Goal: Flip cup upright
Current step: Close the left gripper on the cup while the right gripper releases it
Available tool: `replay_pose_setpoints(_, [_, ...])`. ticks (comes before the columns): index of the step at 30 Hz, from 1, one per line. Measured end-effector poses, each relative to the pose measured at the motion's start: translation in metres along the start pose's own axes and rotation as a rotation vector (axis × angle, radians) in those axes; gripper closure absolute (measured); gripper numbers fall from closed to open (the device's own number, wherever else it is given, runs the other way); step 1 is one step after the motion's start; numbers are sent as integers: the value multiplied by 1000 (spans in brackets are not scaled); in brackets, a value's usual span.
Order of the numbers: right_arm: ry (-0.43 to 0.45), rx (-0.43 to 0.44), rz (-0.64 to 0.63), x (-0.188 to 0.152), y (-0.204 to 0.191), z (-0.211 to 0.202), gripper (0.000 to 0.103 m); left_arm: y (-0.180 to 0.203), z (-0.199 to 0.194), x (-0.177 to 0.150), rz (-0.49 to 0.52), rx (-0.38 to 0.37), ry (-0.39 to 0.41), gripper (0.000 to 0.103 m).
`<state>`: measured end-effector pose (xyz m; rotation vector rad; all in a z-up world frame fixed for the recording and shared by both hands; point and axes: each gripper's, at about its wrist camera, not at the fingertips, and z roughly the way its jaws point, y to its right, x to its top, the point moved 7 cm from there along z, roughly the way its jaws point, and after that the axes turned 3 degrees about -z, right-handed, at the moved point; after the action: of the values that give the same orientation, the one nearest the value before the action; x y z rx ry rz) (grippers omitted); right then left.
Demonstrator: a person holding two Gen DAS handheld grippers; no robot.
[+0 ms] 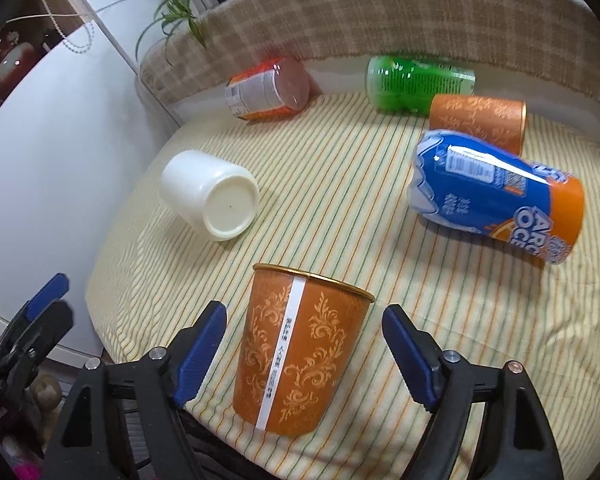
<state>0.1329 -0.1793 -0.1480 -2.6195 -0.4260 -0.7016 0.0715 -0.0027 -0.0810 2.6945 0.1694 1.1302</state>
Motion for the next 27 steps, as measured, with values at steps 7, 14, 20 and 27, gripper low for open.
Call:
replay_pose_setpoints(7, [89,-82,22,-15,24,-38,18,28,25,-2,-6,-148,-129,11])
replay_pose_setpoints(14, [122,-153,110,-40,58,-65,17,61,62,-11,-44,-284,-289,11])
replay_pose_setpoints(20, [129,-167,162,-55,79,-77,17,81,85,-16,-55,-334,-374,16])
replay_pose_setpoints(27, [124,-174,172,-61,83,-77,17,83,108,-20,-73,-333,-426,17])
